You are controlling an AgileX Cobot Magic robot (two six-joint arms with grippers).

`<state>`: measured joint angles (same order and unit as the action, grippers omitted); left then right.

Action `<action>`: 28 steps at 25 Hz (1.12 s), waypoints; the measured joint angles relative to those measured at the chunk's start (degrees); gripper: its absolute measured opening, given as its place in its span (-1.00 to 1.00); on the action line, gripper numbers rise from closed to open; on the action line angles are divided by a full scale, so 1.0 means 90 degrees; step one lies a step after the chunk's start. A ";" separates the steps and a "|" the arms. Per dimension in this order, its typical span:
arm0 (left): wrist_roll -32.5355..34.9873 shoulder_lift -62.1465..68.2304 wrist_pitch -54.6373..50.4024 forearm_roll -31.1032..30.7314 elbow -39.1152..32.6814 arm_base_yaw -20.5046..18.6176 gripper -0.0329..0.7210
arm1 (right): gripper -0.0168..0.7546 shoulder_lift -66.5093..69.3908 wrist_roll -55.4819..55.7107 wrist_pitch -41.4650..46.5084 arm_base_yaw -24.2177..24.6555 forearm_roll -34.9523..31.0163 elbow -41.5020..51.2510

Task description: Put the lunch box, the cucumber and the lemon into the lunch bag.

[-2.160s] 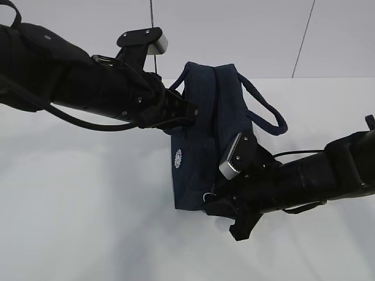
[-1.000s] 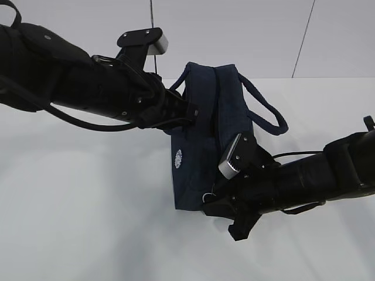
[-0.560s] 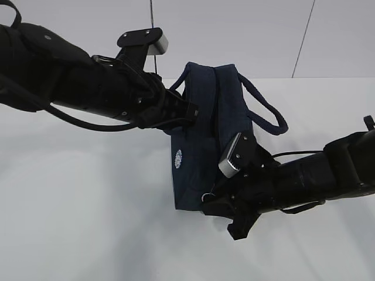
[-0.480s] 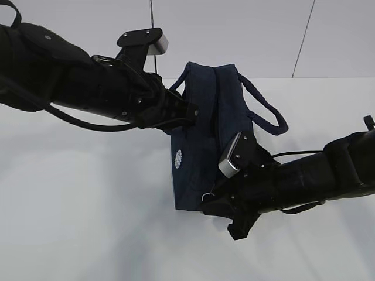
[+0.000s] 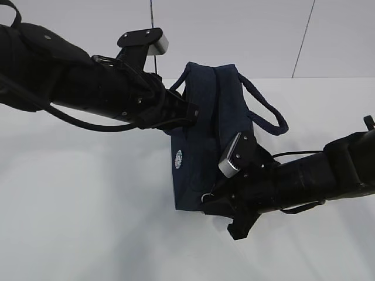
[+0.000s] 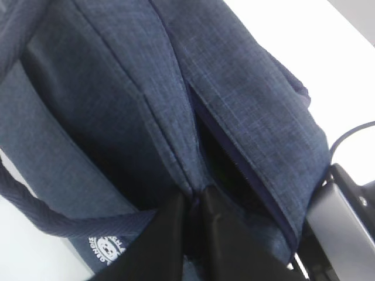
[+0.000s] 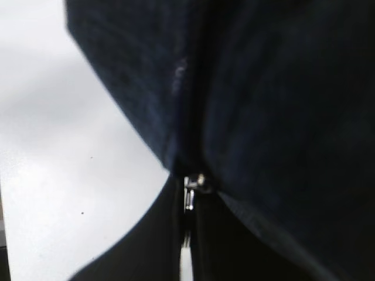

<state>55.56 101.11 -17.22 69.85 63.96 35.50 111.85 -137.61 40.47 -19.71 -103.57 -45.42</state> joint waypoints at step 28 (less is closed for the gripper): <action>0.0000 0.0002 -0.0025 0.0129 0.0000 0.0000 -0.87 | -0.96 0.0000 0.1037 -0.0088 0.0000 0.0586 -0.0037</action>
<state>55.56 101.13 -17.45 71.01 63.96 35.50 111.85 -128.28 39.68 -19.71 -98.30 -45.76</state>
